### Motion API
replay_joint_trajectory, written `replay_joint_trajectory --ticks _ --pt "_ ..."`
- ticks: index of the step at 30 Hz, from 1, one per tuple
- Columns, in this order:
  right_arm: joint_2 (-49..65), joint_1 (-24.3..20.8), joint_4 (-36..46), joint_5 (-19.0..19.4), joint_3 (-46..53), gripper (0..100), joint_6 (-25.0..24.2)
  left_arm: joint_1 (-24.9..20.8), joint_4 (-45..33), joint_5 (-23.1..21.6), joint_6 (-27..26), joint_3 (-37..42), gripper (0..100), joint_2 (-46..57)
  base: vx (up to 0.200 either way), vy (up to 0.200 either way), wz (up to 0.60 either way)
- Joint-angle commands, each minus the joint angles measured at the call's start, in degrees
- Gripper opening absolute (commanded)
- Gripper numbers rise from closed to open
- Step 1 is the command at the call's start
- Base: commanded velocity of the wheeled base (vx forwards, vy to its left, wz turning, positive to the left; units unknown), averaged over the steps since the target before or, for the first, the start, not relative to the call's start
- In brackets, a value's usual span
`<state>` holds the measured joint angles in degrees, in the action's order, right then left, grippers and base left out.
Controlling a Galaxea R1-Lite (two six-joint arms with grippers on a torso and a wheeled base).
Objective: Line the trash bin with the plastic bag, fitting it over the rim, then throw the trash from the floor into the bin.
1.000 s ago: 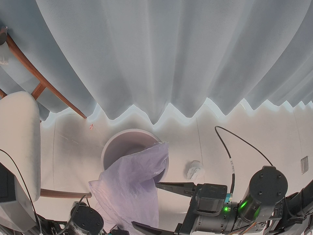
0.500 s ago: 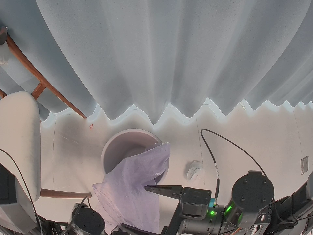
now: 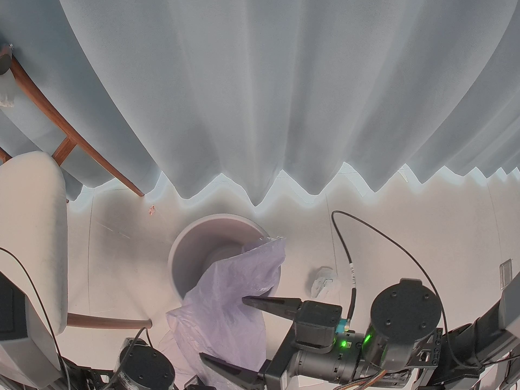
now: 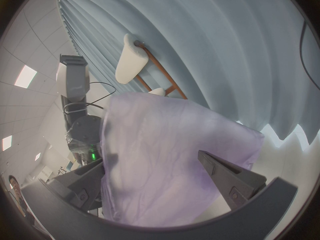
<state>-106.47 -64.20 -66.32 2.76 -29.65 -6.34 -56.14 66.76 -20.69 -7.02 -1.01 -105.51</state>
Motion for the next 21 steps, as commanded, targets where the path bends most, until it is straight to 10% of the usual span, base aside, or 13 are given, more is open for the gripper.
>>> replay_joint_trajectory --ticks 1,21 --pt "2.2 2.9 0.0 -0.6 1.4 100 -0.3 0.1 0.0 0.0 0.1 1.0 0 0.4 0.000 0.000 0.00" --pt "1.0 10.2 -2.0 -0.7 7.0 100 -4.9 0.1 5.8 4.1 0.8 1.0 0 -0.2 0.000 0.000 0.00"
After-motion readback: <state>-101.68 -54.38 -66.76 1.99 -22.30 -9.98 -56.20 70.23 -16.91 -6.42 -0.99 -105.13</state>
